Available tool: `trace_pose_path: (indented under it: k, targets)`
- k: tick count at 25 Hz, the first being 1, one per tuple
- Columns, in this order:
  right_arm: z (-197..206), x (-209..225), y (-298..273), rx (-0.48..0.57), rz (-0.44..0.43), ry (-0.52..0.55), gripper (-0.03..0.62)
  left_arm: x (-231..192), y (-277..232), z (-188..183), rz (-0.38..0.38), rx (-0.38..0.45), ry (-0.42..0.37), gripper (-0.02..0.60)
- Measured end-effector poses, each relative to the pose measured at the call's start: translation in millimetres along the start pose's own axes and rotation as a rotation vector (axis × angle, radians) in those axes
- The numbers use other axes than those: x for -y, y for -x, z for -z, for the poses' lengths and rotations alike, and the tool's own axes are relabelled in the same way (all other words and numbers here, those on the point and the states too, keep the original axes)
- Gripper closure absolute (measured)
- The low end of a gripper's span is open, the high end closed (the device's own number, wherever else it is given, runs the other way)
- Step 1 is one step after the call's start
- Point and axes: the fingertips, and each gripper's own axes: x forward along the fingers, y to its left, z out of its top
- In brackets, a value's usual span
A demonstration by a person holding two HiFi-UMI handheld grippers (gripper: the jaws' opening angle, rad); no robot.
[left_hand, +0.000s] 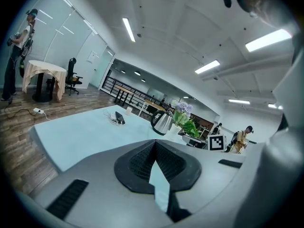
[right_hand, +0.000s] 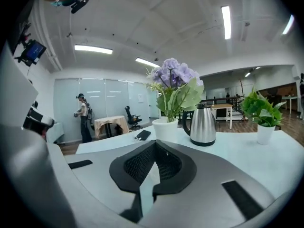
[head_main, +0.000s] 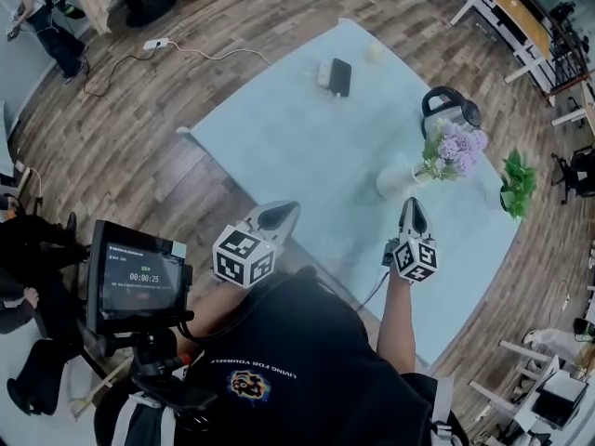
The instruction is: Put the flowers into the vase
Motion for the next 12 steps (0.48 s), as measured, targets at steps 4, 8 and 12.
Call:
trace_pose_path:
  k: [4, 8, 12]
  targets:
    - [-3, -2, 9, 0.017, 0.001, -0.204, 0.577, 2, 0, 0, 0.008, -0.004, -0.005, 0.575]
    - [-10, -2, 18, 0.052, 0.010, -0.314, 0.577, 4, 0, 1, 0.016, -0.008, -0.009, 0.575]
    - [-16, -1, 23, 0.077, 0.010, -0.337, 0.577, 6, -2, 0, 0.025, -0.010, -0.013, 0.575]
